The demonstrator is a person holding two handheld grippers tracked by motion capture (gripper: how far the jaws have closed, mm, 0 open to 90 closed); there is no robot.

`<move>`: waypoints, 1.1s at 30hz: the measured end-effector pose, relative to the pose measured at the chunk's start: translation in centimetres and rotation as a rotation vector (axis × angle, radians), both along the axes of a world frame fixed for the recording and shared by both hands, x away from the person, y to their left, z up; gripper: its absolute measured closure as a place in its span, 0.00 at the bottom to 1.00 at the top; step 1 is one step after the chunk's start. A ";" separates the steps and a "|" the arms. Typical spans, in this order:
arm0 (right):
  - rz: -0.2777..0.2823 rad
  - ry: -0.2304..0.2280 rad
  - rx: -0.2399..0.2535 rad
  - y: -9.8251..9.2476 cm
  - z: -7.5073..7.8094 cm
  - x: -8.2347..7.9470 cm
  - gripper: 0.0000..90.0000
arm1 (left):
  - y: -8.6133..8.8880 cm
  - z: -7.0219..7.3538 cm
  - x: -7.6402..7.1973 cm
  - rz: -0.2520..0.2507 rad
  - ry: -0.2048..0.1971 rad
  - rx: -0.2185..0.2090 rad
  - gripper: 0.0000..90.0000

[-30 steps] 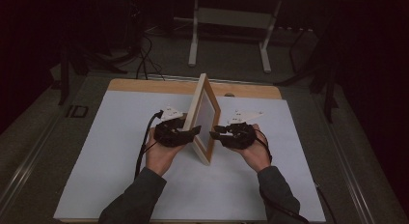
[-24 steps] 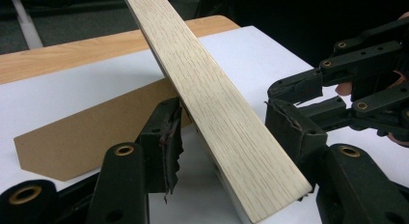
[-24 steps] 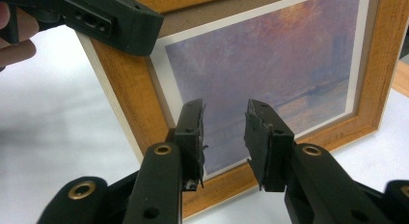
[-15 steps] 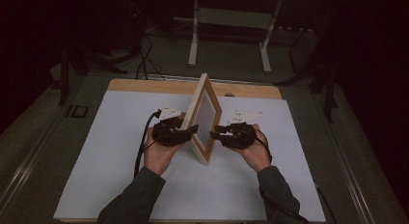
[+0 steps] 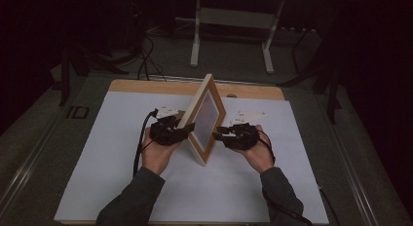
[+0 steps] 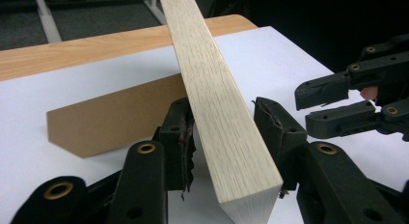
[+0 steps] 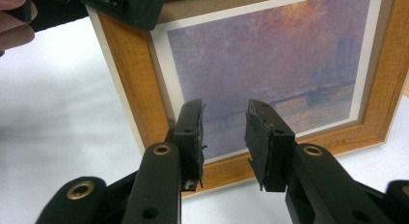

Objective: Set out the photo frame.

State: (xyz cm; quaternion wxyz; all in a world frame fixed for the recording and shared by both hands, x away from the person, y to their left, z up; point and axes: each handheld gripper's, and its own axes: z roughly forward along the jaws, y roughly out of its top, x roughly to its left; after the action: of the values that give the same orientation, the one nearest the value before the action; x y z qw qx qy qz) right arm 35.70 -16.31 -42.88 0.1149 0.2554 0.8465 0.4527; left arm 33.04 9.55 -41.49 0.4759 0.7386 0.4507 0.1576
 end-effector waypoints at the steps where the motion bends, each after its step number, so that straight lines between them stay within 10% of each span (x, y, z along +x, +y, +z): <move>1: 0.000 0.000 -0.001 0.0 0.0 0.0 0.74 | 0.1 0.0 0.0 0.003 0.000 0.000 0.69; 33: 0.000 -0.004 0.004 -0.1 0.1 0.1 0.74 | 2.4 0.0 0.9 -0.015 0.027 -0.048 0.77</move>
State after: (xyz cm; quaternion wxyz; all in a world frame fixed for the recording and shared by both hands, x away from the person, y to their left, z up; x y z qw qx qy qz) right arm 35.80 -16.43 -42.78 0.1160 0.2547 0.8453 0.4550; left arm 33.95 11.93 -41.44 0.4883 0.7324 0.4554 0.1331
